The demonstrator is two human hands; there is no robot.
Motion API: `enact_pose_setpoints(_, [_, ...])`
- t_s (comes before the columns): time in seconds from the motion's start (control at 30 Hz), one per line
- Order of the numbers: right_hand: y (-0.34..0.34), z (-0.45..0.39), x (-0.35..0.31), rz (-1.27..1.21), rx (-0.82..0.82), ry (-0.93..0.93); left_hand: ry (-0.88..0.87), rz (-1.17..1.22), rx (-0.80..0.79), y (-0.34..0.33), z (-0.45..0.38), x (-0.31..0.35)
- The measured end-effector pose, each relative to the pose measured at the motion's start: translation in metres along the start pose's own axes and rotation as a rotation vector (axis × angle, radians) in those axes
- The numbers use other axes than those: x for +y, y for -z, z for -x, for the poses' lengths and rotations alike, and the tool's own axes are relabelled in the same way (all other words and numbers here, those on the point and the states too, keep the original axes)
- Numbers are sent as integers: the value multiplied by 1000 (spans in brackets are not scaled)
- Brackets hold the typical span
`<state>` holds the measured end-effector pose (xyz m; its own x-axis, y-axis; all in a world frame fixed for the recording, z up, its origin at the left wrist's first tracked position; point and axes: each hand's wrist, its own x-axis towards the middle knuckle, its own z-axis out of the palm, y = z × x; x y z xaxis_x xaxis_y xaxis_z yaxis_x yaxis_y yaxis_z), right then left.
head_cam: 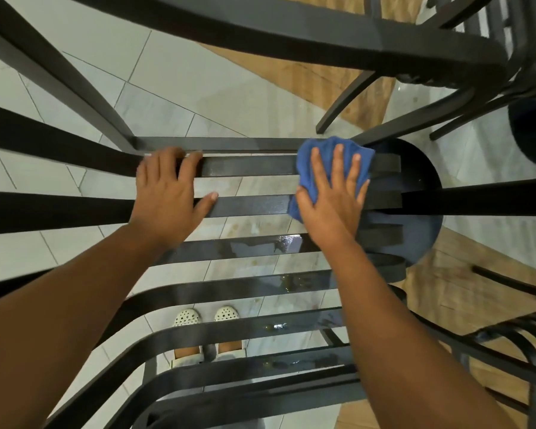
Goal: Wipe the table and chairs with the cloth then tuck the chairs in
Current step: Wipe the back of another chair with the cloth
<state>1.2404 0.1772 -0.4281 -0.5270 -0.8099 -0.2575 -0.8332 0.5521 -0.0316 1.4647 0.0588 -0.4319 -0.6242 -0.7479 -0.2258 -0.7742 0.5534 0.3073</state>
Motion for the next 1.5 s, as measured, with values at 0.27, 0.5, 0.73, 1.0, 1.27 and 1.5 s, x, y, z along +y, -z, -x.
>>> enact_pose_setpoints(0.27, [-19,19,-93,1,37,0,54,-124,-122,-5,-25,-2])
enact_pose_setpoints(0.5, [-23,19,-67,-3,97,237,52,-105,-47,-7,-25,-3])
enact_pose_setpoints(0.73, [-7,9,-13,-5,67,-236,43,-87,-21,-8,-25,-3])
enact_pose_setpoints(1.0, [-29,28,-123,-59,85,166,41,-113,-27,-11,-24,-3])
enact_pose_setpoints(1.27, [-10,21,-2,-67,67,-116,33,-75,16,-11,-24,-3])
enact_pose_setpoints(1.5, [-22,49,-103,-202,-21,-102,53,-85,25,-13,-24,-3])
